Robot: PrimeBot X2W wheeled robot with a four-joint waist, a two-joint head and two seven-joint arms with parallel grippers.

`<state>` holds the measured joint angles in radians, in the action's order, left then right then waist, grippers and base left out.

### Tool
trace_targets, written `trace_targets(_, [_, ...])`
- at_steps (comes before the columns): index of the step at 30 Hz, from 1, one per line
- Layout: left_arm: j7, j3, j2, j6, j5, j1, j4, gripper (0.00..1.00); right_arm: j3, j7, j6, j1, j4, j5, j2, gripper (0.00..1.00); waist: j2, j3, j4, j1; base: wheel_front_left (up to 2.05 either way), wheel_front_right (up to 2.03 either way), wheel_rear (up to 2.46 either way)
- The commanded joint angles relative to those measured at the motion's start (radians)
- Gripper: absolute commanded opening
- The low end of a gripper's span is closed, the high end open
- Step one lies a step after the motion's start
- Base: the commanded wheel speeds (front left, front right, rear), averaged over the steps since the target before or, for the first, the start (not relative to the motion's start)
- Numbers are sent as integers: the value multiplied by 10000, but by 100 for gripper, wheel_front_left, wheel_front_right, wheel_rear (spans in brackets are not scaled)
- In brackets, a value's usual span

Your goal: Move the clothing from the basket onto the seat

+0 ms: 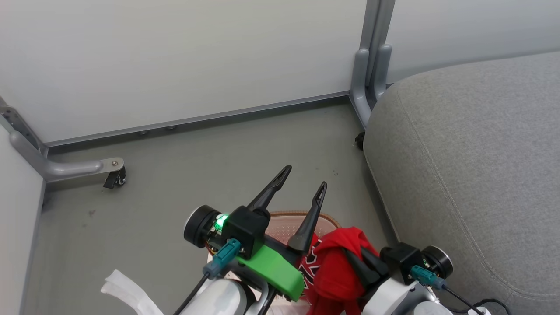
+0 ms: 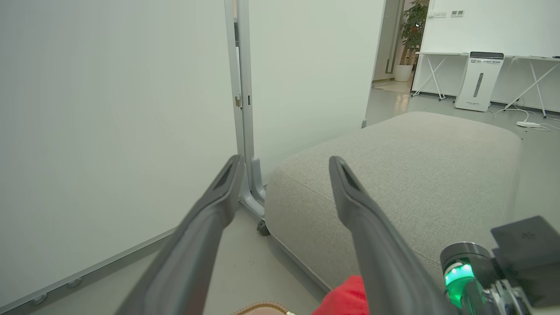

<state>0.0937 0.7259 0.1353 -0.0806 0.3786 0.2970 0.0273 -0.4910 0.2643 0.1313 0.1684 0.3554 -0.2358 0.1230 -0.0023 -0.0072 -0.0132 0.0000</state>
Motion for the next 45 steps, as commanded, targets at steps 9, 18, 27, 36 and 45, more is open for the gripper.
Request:
trace_targets(9, [362,-101,196,-115,4,-175,198,100,598,2,-10,-58,-782,287,27,0,23,195,-207,0,0,0,0])
trace_targets(18, [1397,-232,460,295,7,-194,793,100,1802,2,-10,-137,-2162,565,-48,0,23,774,-824,0,0,0,0])
trace_targets(27, [1719,-384,530,1054,-417,-314,1019,100,2698,2,-10,-729,-3716,764,-149,0,23,1413,-1818,0,0,0,0])
trace_targets(36, [1720,-756,616,1763,-981,-608,722,100,3322,2,-10,-1708,-4901,572,-471,0,23,1946,-3406,0,0,0,0])
trace_targets(45, [1722,-581,603,2000,-1582,-383,881,100,3369,2,-10,-2046,-5154,784,-600,0,23,2422,-4636,0,0,0,0])
